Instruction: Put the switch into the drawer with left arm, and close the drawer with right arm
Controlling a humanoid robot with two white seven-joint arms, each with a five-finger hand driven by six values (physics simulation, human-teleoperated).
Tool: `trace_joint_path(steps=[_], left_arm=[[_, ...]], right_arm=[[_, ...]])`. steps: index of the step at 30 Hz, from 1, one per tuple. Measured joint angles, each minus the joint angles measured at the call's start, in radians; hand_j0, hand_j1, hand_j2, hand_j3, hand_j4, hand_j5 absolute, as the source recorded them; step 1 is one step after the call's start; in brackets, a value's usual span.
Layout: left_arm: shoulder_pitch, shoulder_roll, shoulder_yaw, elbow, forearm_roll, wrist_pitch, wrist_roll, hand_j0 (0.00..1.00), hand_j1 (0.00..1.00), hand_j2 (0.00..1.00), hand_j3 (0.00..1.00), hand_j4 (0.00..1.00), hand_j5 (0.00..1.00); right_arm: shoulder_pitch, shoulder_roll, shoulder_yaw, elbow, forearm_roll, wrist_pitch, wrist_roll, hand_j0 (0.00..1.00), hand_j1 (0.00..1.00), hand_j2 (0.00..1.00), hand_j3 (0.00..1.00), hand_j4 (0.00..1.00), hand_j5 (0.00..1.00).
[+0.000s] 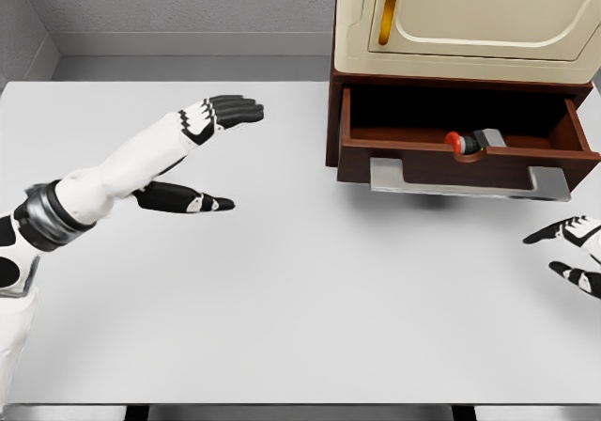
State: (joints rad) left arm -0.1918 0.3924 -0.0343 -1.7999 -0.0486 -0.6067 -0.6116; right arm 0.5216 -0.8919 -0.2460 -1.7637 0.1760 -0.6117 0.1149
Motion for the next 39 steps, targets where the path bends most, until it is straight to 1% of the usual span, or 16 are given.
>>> trace_joint_path(steps=[2, 4, 5, 6, 7, 8, 11, 14, 16, 20, 27, 31, 34, 37, 39], left_arm=[[0.026, 0.028, 0.071, 0.000, 0.014, -0.003, 0.000, 1.00, 1.00, 1.00, 1.00, 1.00, 1.00], [0.098, 0.042, 0.124, 0.005, 0.009, -0.005, 0.000, 1.00, 1.00, 1.00, 1.00, 1.00, 1.00], [0.133, 0.046, 0.142, 0.016, -0.011, -0.006, 0.000, 1.00, 1.00, 1.00, 1.00, 1.00, 1.00], [0.150, 0.049, 0.155, 0.035, -0.033, -0.006, 0.000, 1.00, 1.00, 1.00, 1.00, 1.00, 1.00], [0.179, 0.051, 0.164, 0.061, -0.052, -0.006, 0.000, 1.00, 1.00, 1.00, 1.00, 1.00, 1.00], [0.193, 0.053, 0.170, 0.085, -0.067, -0.007, 0.000, 1.00, 1.00, 1.00, 1.00, 1.00, 1.00], [0.204, 0.054, 0.194, 0.146, -0.089, -0.007, 0.000, 1.00, 1.00, 1.00, 1.00, 1.00, 1.00], [0.204, 0.044, 0.239, 0.172, -0.091, -0.007, 0.000, 1.00, 1.00, 1.00, 1.00, 1.00, 1.00], [0.204, 0.040, 0.257, 0.185, -0.091, -0.007, 0.000, 1.00, 1.00, 1.00, 1.00, 1.00, 1.00], [0.204, 0.026, 0.272, 0.198, -0.091, -0.007, 0.000, 1.00, 1.00, 1.00, 1.00, 1.00, 1.00], [0.204, 0.012, 0.278, 0.199, -0.091, -0.006, 0.001, 1.00, 1.00, 1.00, 1.00, 1.00, 1.00], [0.204, 0.008, 0.279, 0.199, -0.092, -0.006, 0.001, 1.00, 1.00, 1.00, 1.00, 1.00, 1.00], [0.204, 0.007, 0.277, 0.200, -0.092, -0.006, 0.001, 1.00, 1.00, 1.00, 1.00, 1.00, 1.00], [0.204, 0.006, 0.276, 0.200, -0.092, -0.007, 0.000, 1.00, 1.00, 1.00, 1.00, 1.00, 1.00], [0.204, 0.006, 0.276, 0.200, -0.092, -0.007, 0.000, 1.00, 1.00, 1.00, 1.00, 1.00, 1.00]], right_arm=[[-0.006, 0.001, -0.003, 0.000, -0.003, 0.000, -0.003, 0.59, 0.59, 0.59, 0.59, 0.59, 0.59], [-0.015, 0.001, -0.004, 0.000, -0.005, 0.000, -0.004, 0.59, 0.59, 0.59, 0.59, 0.59, 0.59], [-0.017, 0.002, -0.004, 0.000, -0.006, 0.000, -0.005, 0.59, 0.59, 0.59, 0.59, 0.59, 0.59], [-0.020, 0.002, -0.005, 0.001, -0.006, 0.000, -0.005, 0.59, 0.59, 0.59, 0.59, 0.59, 0.59], [-0.028, 0.002, -0.005, 0.001, -0.006, 0.000, -0.005, 0.59, 0.59, 0.59, 0.59, 0.59, 0.59], [-0.035, 0.002, -0.004, 0.001, -0.007, 0.000, -0.005, 0.59, 0.59, 0.59, 0.59, 0.59, 0.59], [-0.051, 0.002, -0.002, 0.000, -0.008, 0.000, -0.005, 0.59, 0.59, 0.59, 0.59, 0.59, 0.59], [-0.054, 0.003, 0.001, 0.000, -0.008, 0.000, -0.006, 0.59, 0.59, 0.59, 0.59, 0.59, 0.59], [-0.061, 0.004, 0.004, 0.000, -0.010, 0.000, -0.006, 0.59, 0.59, 0.59, 0.59, 0.59, 0.59], [-0.089, 0.007, 0.016, 0.007, -0.004, 0.001, 0.002, 0.59, 0.59, 0.59, 0.59, 0.59, 0.59], [-0.135, 0.022, 0.037, 0.027, -0.001, 0.007, 0.017, 0.58, 0.58, 0.58, 0.58, 0.58, 0.58], [-0.133, 0.019, 0.046, 0.031, 0.004, 0.008, 0.016, 0.58, 0.58, 0.58, 0.58, 0.58, 0.58], [-0.118, 0.015, 0.052, 0.029, 0.008, 0.005, 0.006, 0.59, 0.59, 0.59, 0.59, 0.59, 0.59], [-0.097, -0.001, 0.057, 0.027, 0.005, 0.002, -0.001, 0.59, 0.59, 0.59, 0.59, 0.59, 0.59], [-0.094, -0.015, 0.059, 0.032, 0.000, 0.001, -0.004, 0.57, 0.57, 0.57, 0.57, 0.57, 0.57]])
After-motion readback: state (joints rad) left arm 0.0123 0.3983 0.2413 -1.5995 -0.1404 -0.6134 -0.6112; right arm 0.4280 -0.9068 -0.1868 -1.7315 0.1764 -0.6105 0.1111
